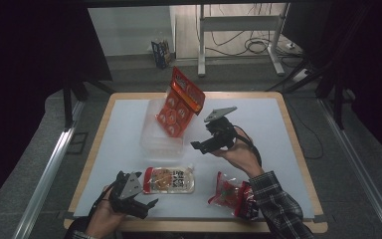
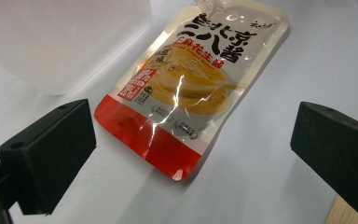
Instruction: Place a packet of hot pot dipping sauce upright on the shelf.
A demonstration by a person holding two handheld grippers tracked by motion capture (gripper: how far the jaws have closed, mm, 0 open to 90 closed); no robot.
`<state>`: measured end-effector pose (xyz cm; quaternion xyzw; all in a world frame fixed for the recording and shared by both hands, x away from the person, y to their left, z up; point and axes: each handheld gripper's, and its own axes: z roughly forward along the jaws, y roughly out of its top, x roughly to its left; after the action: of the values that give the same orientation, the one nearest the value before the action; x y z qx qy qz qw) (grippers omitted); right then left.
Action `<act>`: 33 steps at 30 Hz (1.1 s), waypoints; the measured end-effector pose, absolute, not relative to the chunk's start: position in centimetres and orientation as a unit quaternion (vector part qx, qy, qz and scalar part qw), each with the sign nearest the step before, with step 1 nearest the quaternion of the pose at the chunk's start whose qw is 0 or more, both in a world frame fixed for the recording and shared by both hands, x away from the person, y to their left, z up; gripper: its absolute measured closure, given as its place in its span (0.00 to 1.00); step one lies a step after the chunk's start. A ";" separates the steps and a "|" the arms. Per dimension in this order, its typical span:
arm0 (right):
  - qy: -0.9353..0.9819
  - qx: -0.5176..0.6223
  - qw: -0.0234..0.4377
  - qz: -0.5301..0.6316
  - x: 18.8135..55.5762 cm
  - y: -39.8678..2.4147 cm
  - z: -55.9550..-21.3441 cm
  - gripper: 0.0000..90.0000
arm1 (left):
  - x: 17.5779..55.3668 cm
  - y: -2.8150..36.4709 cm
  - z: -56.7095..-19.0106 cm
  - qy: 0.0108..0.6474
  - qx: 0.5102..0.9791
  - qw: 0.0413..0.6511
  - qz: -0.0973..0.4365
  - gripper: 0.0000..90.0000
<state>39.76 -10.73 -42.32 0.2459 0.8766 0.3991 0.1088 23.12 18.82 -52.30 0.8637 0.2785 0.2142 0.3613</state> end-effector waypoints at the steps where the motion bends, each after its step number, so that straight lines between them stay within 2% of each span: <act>1: 0.879 0.239 0.110 0.398 39.6 -10.9 -42.5 0.21 | 23.1 18.8 -52.3 0.279 0.864 0.360 0.214 0.00; 3: 0.881 0.227 0.123 0.396 39.1 -11.2 -42.9 0.27 | 23.1 18.8 -52.3 0.277 0.866 0.357 0.216 0.00; 4: 0.881 0.227 0.123 0.396 39.1 -11.2 -42.9 0.27 | 23.1 18.8 -52.3 0.277 0.866 0.357 0.216 0.00; 5: 0.881 0.225 0.128 0.395 38.7 -11.5 -43.2 0.34 | 23.1 18.8 -52.3 0.278 0.865 0.358 0.215 0.00; 6: 0.881 0.225 0.128 0.395 38.7 -11.5 -43.2 0.34 | 23.1 18.8 -52.3 0.278 0.865 0.358 0.215 0.00; 8: 0.880 0.228 0.121 0.398 38.4 -12.0 -43.6 0.42 | 23.1 18.8 -52.3 0.278 0.866 0.357 0.214 0.00; 13: 0.884 0.232 0.109 0.391 38.0 -12.6 -44.3 0.48 | 23.1 18.8 -52.3 0.276 0.867 0.355 0.215 0.00; 17: 0.884 0.224 0.100 0.399 37.0 -13.6 -44.9 0.65 | 23.1 18.8 -52.3 0.278 0.865 0.357 0.216 0.00; 21: 0.888 0.205 0.103 0.399 35.9 -14.1 -45.1 0.77 | 23.1 18.8 -52.3 0.277 0.865 0.357 0.217 0.00; 22: 0.888 0.205 0.103 0.399 35.9 -14.1 -45.1 0.77 | 23.1 18.8 -52.3 0.277 0.865 0.357 0.217 0.00; 23: 0.891 0.200 0.096 0.396 35.6 -14.3 -45.2 0.85 | 23.0 18.7 -52.3 0.278 0.864 0.360 0.216 0.00; 24: 0.893 0.201 0.095 0.393 35.4 -14.5 -45.3 0.88 | 23.0 18.7 -52.3 0.278 0.864 0.360 0.216 0.00; 28: 0.894 0.210 0.077 0.389 35.0 -15.3 -46.0 0.96 | 23.0 18.7 -52.3 0.277 0.864 0.361 0.215 0.00; 33: 0.896 0.224 0.065 0.378 33.6 -16.2 -47.0 0.98 | 23.0 18.7 -52.2 0.274 0.866 0.359 0.215 0.00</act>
<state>33.64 -16.25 -46.99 0.2236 0.8960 0.3781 0.0651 23.02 18.70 -52.24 0.8659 0.2743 0.2151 0.3588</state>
